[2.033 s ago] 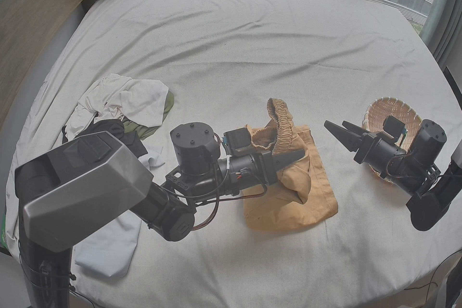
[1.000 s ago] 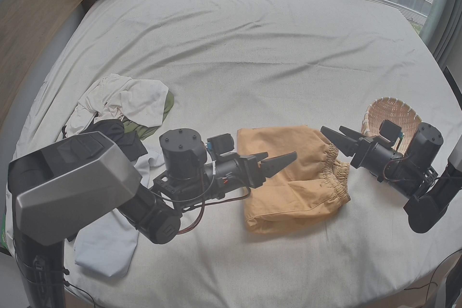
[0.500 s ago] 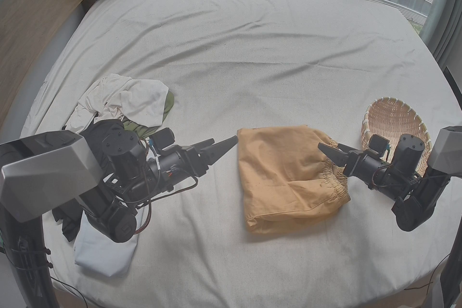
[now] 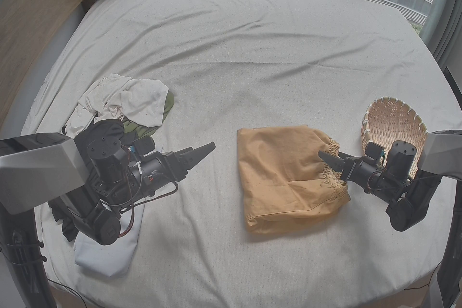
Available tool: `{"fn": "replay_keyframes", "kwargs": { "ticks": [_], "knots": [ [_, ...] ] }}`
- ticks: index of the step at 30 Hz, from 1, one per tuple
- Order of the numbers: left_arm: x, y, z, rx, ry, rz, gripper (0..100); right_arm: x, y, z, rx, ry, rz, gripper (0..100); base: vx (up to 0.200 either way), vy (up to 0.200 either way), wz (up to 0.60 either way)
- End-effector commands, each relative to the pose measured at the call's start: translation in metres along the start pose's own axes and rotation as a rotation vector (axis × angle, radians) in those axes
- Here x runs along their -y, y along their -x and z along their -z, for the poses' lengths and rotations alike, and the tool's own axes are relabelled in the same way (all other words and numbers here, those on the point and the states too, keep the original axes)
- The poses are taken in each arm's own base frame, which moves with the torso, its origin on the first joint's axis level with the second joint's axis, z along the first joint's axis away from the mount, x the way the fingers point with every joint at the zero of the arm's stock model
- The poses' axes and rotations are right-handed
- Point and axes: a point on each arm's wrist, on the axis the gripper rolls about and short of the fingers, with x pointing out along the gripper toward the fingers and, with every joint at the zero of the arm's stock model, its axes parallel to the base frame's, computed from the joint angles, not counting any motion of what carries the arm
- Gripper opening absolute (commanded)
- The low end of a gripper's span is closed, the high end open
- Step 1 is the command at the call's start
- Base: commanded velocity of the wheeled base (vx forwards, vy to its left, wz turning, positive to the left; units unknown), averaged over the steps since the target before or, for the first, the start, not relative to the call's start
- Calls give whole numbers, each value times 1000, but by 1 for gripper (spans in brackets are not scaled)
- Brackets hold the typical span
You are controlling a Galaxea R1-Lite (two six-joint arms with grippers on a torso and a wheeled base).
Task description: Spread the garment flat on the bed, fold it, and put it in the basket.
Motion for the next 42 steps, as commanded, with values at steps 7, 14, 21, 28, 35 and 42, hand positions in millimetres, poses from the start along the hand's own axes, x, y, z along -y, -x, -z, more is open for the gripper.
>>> {"fn": "replay_keyframes", "kwargs": {
  "ticks": [7,14,21,28,35,42],
  "knots": [
    [-9,16,13,-58,-78,-55,100,1,-9,4,4,-5,-1,0,0,0,0],
    [-12,25,26,-106,-164,-85,100,-6,-4,-4,23,6,-13,0,0,0,0],
    [-12,25,29,-119,-168,-77,100,-10,17,-20,51,18,3,0,0,0,0],
    [-11,27,26,-110,-172,-81,100,-1,27,-20,44,15,44,0,0,0,0],
    [-11,28,26,-113,-177,-82,100,5,31,-16,21,35,69,0,0,0,0],
    [-12,28,25,-110,-178,-86,100,4,31,-14,13,34,69,100,0,0,0]
  ]
}}
